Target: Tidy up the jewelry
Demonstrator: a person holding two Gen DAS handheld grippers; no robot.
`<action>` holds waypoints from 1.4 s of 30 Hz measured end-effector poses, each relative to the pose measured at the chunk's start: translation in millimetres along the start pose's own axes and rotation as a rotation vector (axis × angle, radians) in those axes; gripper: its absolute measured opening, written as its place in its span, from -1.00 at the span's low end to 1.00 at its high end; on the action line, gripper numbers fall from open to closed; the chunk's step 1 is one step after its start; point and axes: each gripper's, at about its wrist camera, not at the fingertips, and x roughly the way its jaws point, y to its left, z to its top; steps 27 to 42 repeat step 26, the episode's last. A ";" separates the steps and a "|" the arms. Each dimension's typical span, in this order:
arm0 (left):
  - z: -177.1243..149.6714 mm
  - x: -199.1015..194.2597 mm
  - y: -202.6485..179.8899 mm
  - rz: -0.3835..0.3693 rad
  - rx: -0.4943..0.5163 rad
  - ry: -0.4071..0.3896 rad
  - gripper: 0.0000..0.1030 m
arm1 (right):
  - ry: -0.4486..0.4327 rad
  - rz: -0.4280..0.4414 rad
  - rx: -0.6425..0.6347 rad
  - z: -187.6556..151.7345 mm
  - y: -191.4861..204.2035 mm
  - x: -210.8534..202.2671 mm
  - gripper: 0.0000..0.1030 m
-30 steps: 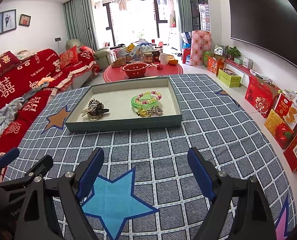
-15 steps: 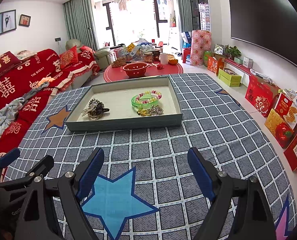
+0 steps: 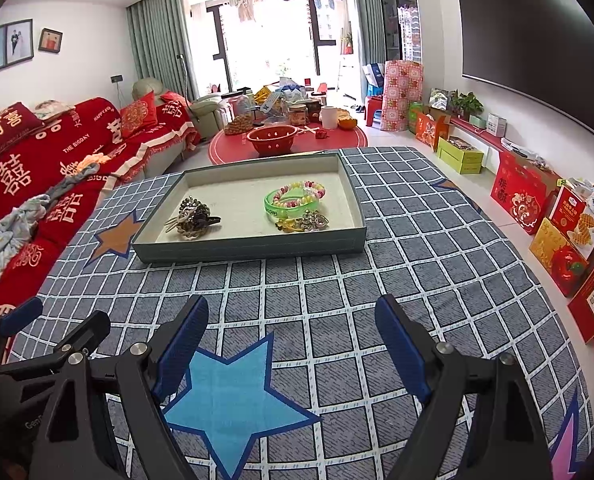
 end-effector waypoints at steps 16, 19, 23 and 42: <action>-0.8 1.5 6.7 0.002 -0.031 0.016 1.00 | 0.001 -0.001 0.002 -0.7 -0.3 0.1 0.70; 0.9 -0.7 5.8 0.005 -0.017 0.001 1.00 | 0.002 0.001 0.002 -0.9 -0.5 0.3 0.70; 1.7 -2.1 3.8 -0.010 -0.007 0.002 1.00 | 0.002 0.001 0.001 -0.5 0.4 -0.2 0.70; 2.3 -1.2 3.5 -0.013 -0.009 0.012 1.00 | 0.001 0.001 0.002 -0.9 0.2 0.0 0.70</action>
